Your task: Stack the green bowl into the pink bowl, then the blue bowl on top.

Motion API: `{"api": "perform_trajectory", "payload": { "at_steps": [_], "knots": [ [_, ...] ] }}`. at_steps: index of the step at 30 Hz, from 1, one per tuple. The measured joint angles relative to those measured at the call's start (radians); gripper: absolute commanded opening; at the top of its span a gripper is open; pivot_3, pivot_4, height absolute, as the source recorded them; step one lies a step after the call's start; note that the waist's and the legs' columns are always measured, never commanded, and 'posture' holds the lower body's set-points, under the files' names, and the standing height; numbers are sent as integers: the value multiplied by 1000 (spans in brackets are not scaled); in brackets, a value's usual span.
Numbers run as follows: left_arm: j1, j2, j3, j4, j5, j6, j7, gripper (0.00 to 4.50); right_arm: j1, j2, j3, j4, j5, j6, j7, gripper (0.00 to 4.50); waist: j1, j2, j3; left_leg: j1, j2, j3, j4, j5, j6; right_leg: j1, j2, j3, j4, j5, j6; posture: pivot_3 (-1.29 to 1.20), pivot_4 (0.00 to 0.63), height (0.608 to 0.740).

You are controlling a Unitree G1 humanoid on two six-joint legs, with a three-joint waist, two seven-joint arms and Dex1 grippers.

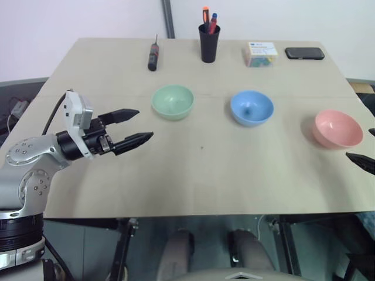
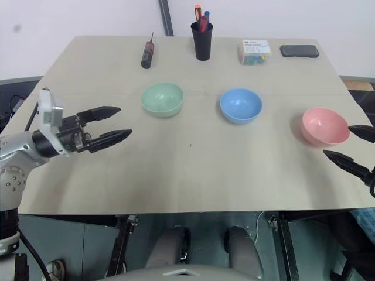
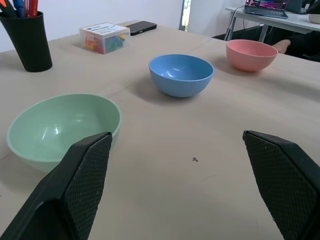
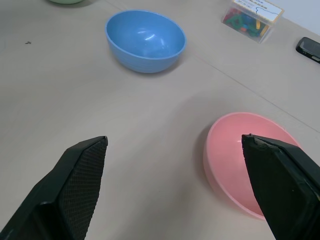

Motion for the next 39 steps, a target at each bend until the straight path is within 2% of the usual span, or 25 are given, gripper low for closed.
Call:
{"api": "perform_trajectory", "payload": {
  "at_steps": [3,8,9,11,12,17,21,24,28,29,30,31,33,39],
  "knots": [
    [-3,-2,-2,0,1,3,0,4421,-9,2,5,-1,-3,6,-10,4500,0,0,0,0,0,0,0,0,0,0,0,0,0,0,0,0,150,740],
    [-62,-54,-69,-32,-35,46,10,4421,-98,4,123,-44,-21,63,-105,4500,-1,0,0,0,0,0,1,0,0,0,0,0,1,0,0,0,150,740],
    [-70,-58,-75,-33,-36,48,10,4421,-103,4,141,-52,-57,60,-137,4500,0,0,0,0,0,0,1,0,0,0,0,0,1,0,0,0,150,740],
    [-102,-76,-90,-38,-42,50,9,4421,-140,3,230,-56,-237,42,-298,4500,-1,0,0,-1,0,0,1,0,0,-2,0,1,1,0,0,0,150,740],
    [-110,-81,-95,-41,-44,50,8,4421,-148,3,246,-56,-261,43,-320,4500,0,0,0,-2,-1,1,1,0,0,-2,0,1,1,0,0,0,150,740],
    [-125,-119,-161,-84,-50,41,-36,4421,-319,20,415,76,-315,83,-366,4500,-2,0,0,-1,0,1,1,0,0,-2,0,1,1,0,0,0,150,740],
    [-130,-141,-174,-113,-55,31,-52,4421,-375,56,524,176,-359,91,-371,4500,-1,0,0,-3,0,1,1,0,0,-4,0,1,2,0,0,0,150,740],
    [-133,-154,-196,-127,-51,18,-54,4500,-425,78,587,235,-384,92,-370,3855,-1,1,0,-3,0,1,1,0,0,-4,0,2,2,0,0,0,150,740],
    [-131,-164,-200,-146,-51,18,-42,4500,-490,97,663,328,-441,67,-368,2135,-1,1,0,-2,0,2,1,0,0,-4,0,2,2,0,0,0,150,740],
    [-131,-164,-200,-147,-51,18,-40,4500,-498,100,669,337,-446,65,-368,1821,-2,1,0,-2,0,1,1,0,0,-4,0,2,2,0,0,0,150,740],
    [-131,-164,-200,-149,-52,18,-35,4500,-524,107,683,358,-455,60,-367,1264,-3,1,0,-2,0,2,1,0,0,-4,0,2,2,0,0,0,150,740],
    [-131,-164,-199,-150,-52,18,-33,4500,-544,110,691,372,-464,52,-367,981,-3,1,0,-2,0,2,1,0,0,-4,0,2,2,1,0,0,150,740],
    [-131,-164,-198,-150,-52,18,-32,4500,-569,112,699,384,-479,29,-365,69,-2,1,0,-2,0,2,1,0,0,-4,0,2,2,1,0,0,150,740],
    [-130,-164,-197,-150,-52,17,-30,4500,-567,113,714,320,-493,-28,-310,69,0,1,0,-3,0,1,1,0,0,-4,0,2,2,1,0,0,150,740]
  ]
}}
